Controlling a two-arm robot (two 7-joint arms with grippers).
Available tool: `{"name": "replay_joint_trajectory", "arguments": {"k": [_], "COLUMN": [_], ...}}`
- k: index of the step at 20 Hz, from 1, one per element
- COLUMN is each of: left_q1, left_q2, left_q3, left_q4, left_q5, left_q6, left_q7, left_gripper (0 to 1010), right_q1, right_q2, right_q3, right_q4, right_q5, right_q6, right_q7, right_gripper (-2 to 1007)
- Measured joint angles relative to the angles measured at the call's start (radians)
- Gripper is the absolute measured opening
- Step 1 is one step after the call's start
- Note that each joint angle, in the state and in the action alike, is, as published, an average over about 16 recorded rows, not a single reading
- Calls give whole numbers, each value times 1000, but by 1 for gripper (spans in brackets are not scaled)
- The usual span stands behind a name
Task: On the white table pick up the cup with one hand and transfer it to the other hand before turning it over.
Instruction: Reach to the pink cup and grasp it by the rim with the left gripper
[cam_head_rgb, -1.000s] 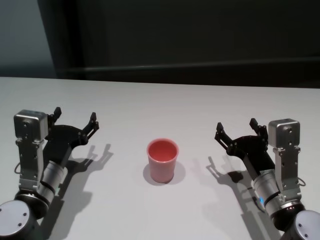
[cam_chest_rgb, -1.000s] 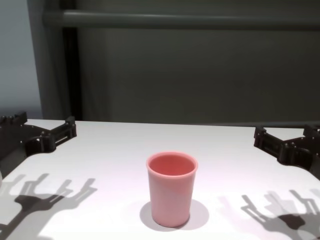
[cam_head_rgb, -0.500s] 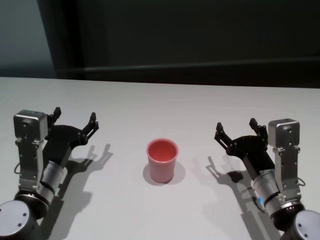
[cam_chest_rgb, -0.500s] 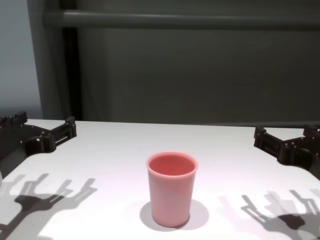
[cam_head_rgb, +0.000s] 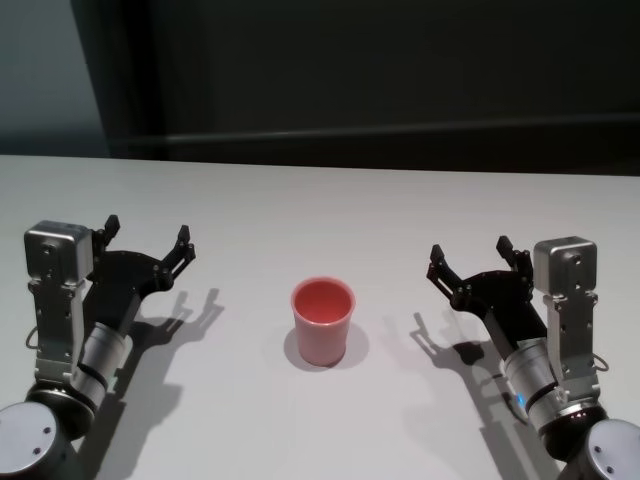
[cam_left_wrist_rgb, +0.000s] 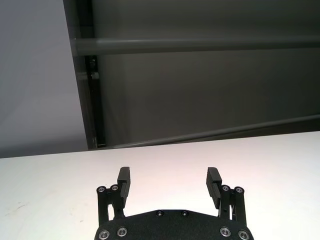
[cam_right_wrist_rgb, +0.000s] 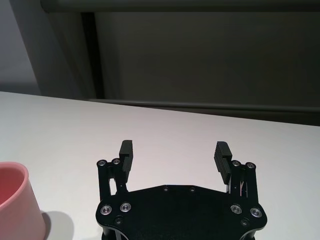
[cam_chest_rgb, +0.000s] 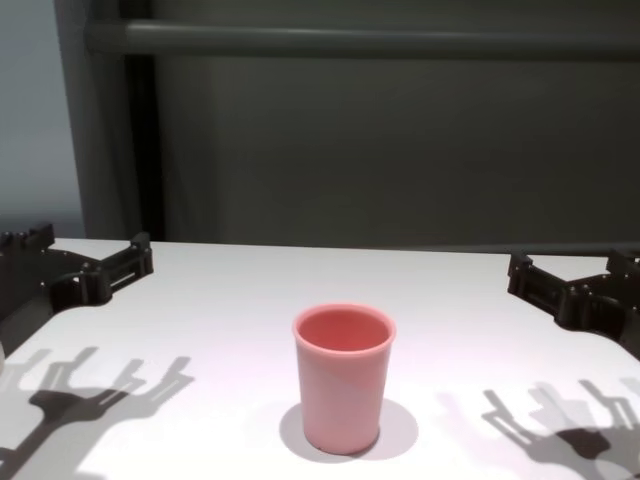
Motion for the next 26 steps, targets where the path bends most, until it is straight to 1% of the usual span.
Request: {"name": "replay_joint_trajectory", "arguments": {"k": [26], "left_q1": [0], "left_q2": [0], "left_q3": [0], "left_q4": [0], "left_q5": [0], "left_q6": [0], "left_q7": [0], "left_gripper": [1003], "right_q1": [0], "right_q2": [0], "right_q3": [0], "right_q4": [0], "right_q5": [0], "right_q6": [0], "right_q7": [0], "right_gripper": [1002]}}
